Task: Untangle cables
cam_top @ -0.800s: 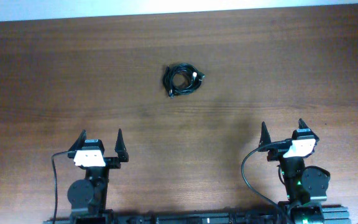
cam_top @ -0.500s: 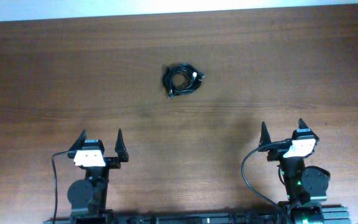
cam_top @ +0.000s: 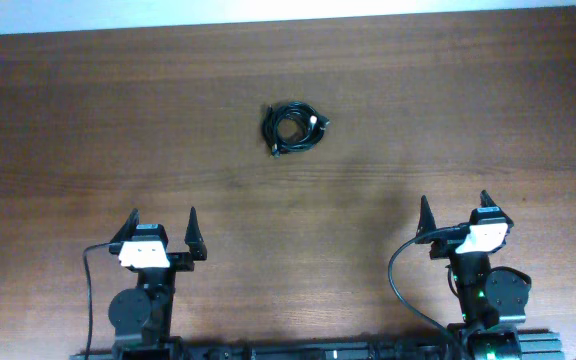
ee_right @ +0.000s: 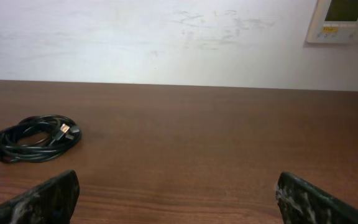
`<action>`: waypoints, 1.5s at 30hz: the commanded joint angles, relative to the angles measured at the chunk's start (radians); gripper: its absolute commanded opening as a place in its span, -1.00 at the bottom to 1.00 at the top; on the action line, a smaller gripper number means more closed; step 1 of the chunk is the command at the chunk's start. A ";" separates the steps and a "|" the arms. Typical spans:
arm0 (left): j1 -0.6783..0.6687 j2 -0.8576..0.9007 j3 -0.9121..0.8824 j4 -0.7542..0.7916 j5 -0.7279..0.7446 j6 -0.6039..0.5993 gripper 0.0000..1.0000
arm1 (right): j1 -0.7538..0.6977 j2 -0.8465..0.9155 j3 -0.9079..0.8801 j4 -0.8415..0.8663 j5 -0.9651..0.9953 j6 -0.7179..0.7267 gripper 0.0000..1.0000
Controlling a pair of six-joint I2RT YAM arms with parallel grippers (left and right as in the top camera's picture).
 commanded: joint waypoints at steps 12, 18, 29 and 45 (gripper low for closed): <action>0.004 -0.007 -0.004 0.439 0.382 -0.018 0.97 | -0.007 -0.006 -0.006 -0.003 -0.005 -0.007 0.97; 0.004 0.037 0.227 0.262 0.430 -0.017 0.97 | -0.007 -0.006 -0.006 -0.003 -0.005 -0.007 0.97; 0.004 0.984 1.171 -0.705 0.965 0.085 0.97 | -0.007 -0.006 -0.006 0.112 -0.818 0.243 0.97; 0.004 1.245 1.170 -0.816 0.561 0.084 0.97 | -0.073 0.715 1.329 -0.784 -0.922 0.026 0.97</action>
